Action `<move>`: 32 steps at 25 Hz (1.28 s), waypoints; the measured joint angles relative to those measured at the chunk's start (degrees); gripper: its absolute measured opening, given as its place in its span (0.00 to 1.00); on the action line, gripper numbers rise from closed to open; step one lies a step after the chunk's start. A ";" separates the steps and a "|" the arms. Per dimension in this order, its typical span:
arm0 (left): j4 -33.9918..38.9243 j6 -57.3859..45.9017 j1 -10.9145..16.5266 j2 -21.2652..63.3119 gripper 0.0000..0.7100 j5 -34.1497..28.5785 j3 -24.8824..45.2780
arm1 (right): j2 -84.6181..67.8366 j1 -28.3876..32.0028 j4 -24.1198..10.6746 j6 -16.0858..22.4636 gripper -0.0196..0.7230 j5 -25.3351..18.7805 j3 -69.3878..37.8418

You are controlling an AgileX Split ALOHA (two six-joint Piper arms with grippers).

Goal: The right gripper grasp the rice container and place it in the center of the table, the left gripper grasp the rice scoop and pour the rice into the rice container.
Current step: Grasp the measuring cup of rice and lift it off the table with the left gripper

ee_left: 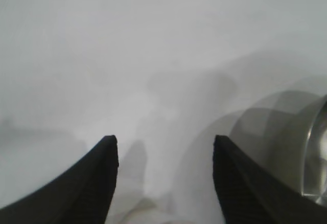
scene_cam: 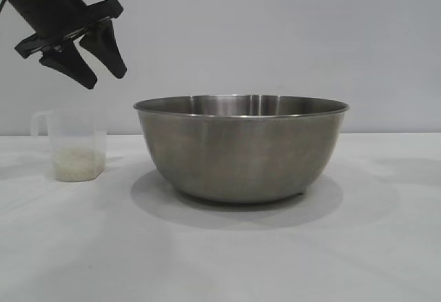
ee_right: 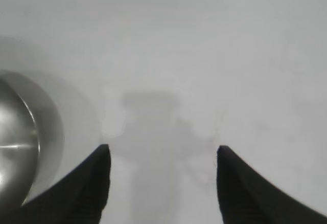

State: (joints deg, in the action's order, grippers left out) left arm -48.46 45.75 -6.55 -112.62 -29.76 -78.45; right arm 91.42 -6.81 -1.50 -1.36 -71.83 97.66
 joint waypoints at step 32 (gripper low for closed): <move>0.00 0.00 0.00 0.00 0.56 0.00 0.00 | -82.73 1.88 4.87 -0.33 0.54 -1.29 -61.10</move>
State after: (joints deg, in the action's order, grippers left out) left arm -48.46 45.75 -6.55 -112.62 -29.76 -78.45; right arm 8.69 -4.93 3.37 -1.69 -73.12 36.57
